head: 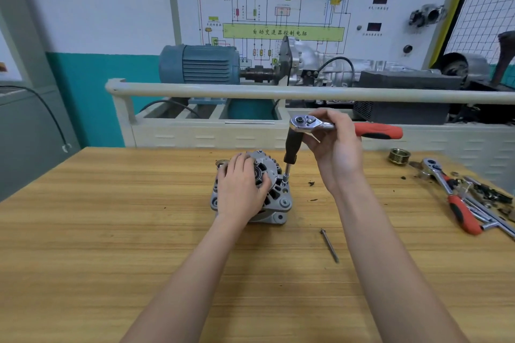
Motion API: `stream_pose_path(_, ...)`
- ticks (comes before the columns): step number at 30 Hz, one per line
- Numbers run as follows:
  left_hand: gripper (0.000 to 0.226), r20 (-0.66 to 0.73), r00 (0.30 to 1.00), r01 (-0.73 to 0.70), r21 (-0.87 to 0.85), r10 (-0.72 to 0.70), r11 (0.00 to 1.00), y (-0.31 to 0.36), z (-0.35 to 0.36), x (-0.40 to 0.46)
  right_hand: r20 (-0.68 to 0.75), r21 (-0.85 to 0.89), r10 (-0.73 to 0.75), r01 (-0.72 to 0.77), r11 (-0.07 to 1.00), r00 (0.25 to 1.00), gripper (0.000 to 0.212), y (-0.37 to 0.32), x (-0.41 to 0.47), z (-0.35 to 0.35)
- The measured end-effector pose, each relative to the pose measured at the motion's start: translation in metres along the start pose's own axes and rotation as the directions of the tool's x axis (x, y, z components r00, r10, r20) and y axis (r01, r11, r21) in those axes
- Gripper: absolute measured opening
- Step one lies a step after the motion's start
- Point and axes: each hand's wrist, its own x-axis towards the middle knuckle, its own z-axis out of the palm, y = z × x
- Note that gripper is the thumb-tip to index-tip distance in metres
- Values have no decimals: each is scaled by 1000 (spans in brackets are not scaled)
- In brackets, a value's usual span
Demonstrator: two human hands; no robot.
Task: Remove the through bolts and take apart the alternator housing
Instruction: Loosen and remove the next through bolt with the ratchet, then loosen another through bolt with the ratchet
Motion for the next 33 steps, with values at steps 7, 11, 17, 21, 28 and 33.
stream_pose_path(7,56,130,988,149,-650,-84,745,37,-41,3,79,41,-40,37,998,996,39,7,8,-4)
stream_pose_path(11,51,41,998,17,-899,47,437,74,-82,15,69,-4,-68,68,998,995,34,7,8,-8)
stream_pose_path(17,27,104,987,58,-940,119,338,87,-94,32,14,-115,-40,42,992,999,17,2,11,-15)
stream_pose_path(21,13,62,994,26,-940,95,341,85,-89,38,185,-113,-35,57,992,982,20,-3,16,-24)
stream_pose_path(28,19,64,989,12,-933,135,360,79,-87,38,563,-193,-112,262,945,819,25,-36,20,-74)
stream_pose_path(33,16,89,993,60,-939,71,338,83,-85,39,710,-285,-53,355,891,702,40,-50,17,-88)
